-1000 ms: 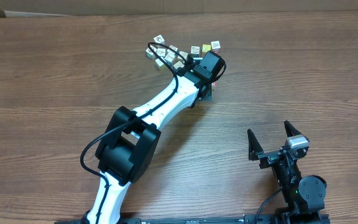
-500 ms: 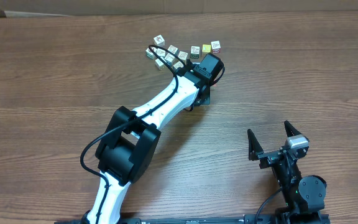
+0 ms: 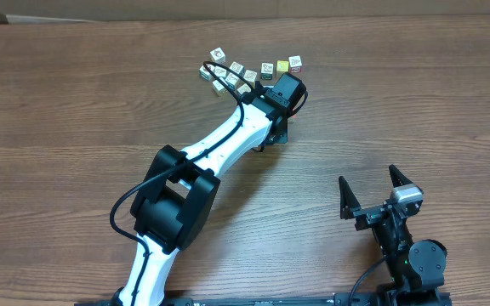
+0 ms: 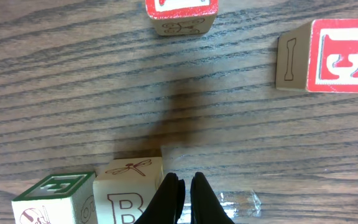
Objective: Form a horizontal line
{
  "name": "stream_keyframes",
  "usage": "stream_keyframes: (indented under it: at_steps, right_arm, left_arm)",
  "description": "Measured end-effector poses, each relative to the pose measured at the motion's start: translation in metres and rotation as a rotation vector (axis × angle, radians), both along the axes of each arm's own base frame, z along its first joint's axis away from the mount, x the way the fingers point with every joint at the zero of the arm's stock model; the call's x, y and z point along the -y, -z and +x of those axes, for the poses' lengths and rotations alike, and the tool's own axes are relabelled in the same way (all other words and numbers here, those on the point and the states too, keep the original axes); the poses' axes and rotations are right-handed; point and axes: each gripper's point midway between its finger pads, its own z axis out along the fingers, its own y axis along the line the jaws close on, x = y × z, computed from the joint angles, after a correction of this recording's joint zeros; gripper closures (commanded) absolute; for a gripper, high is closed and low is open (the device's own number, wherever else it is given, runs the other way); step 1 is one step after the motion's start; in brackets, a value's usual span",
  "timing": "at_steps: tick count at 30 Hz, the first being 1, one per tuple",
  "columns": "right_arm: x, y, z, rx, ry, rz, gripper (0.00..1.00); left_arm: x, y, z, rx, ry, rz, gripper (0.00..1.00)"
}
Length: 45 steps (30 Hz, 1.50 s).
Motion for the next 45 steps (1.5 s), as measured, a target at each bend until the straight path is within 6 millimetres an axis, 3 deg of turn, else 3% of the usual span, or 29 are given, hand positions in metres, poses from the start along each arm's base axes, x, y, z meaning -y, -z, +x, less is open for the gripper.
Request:
stream_keyframes:
  at_steps: [28,36,45]
  right_arm:
    - [0.0,0.0,0.0,0.0,0.0,0.0,0.0]
    - [0.0,0.0,0.0,0.0,0.0,0.0,0.0]
    - [0.0,0.0,0.0,0.0,0.0,0.0,0.0]
  left_arm:
    - [-0.01,0.002,-0.002,-0.024,-0.029,0.013,0.95]
    - [0.002,-0.005,0.017,0.056,-0.031,-0.04,0.96]
    - [-0.008,-0.01,0.027,0.116,-0.063,0.011,0.96]
